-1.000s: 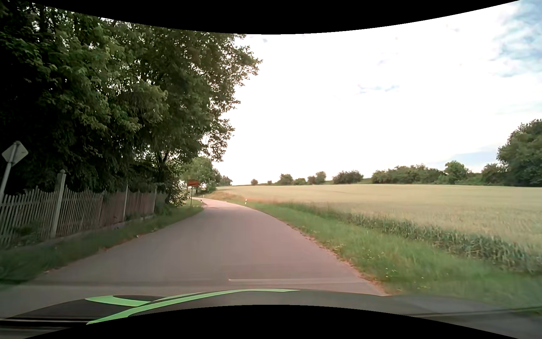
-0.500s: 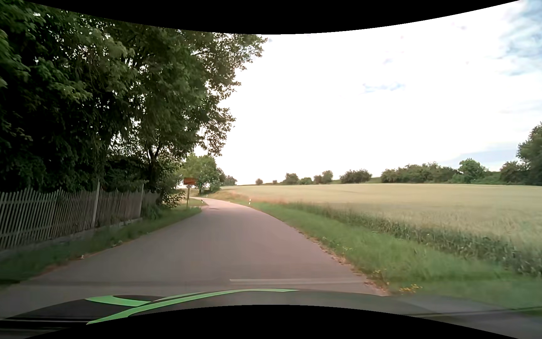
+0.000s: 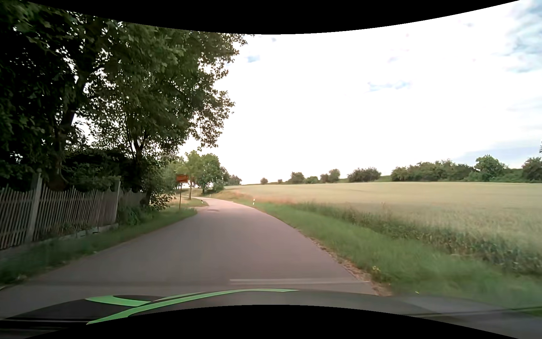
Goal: Follow the waypoints while adhering to traffic rules and regulations
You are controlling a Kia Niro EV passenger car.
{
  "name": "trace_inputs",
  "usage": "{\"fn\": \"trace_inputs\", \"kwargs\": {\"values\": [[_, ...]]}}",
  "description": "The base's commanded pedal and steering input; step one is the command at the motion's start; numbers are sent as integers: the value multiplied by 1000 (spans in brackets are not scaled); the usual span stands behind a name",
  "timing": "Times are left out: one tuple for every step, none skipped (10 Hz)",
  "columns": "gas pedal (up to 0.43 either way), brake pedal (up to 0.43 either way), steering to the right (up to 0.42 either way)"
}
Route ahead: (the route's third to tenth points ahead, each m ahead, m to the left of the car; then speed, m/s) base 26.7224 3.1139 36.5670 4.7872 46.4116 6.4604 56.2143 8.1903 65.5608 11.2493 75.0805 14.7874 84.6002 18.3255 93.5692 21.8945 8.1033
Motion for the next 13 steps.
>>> {"fn": "trace_inputs", "kwargs": {"values": [[429,0,-28],[429,0,-29],[429,0,-29],[429,0,-30],[429,0,-31],[429,0,-33],[429,0,-33],[429,0,-33],[421,0,-33],[421,0,-33],[421,0,-32],[421,0,-32],[409,0,-31]]}}
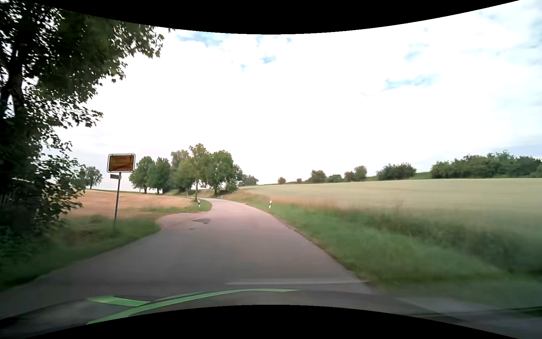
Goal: Follow the waypoints while adhering to traffic rules and regulations
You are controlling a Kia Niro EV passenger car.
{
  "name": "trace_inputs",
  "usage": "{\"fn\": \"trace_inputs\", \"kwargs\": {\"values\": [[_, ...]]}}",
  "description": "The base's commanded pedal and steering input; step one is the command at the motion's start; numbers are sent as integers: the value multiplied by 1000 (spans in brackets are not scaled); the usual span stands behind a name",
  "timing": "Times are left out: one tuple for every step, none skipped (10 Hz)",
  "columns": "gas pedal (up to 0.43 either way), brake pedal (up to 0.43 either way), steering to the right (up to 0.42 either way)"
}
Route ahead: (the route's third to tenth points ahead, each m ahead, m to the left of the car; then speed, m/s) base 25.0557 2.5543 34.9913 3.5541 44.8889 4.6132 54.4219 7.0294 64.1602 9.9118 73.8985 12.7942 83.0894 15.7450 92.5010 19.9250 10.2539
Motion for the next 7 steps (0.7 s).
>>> {"fn": "trace_inputs", "kwargs": {"values": [[378,0,-29],[350,0,-26],[331,0,-23],[287,0,-22],[260,0,-22],[220,0,-22],[138,0,-22]]}}
